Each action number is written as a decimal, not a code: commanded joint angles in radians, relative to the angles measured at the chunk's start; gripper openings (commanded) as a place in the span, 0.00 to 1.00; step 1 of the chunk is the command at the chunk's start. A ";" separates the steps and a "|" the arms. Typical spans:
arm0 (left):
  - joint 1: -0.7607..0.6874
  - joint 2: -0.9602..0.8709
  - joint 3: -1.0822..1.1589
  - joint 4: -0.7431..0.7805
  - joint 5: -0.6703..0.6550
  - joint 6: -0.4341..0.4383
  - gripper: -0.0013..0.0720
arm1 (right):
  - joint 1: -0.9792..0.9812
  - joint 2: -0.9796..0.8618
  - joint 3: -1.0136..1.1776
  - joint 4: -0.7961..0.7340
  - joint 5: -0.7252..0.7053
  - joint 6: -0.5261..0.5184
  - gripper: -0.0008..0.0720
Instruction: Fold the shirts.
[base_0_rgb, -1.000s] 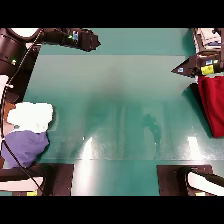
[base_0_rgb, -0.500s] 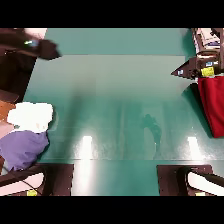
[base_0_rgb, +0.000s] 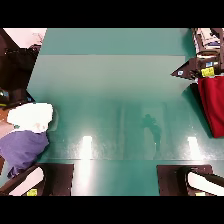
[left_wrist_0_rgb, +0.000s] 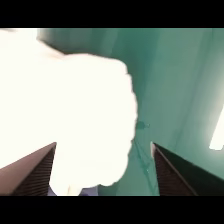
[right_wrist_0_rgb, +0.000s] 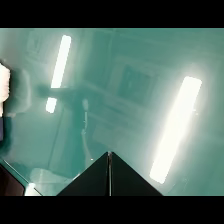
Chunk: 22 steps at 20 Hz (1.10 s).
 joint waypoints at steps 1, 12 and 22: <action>0.026 0.007 -0.189 0.023 0.177 -0.011 1.00 | 0.001 0.000 0.001 0.000 -0.002 0.000 0.03; 0.026 -0.029 -0.179 -0.085 0.217 -0.018 0.05 | 0.000 0.000 0.002 0.011 -0.034 0.001 0.03; -0.404 0.045 0.700 -0.330 -0.001 0.094 0.05 | -0.085 0.000 0.324 0.010 -0.131 0.001 0.03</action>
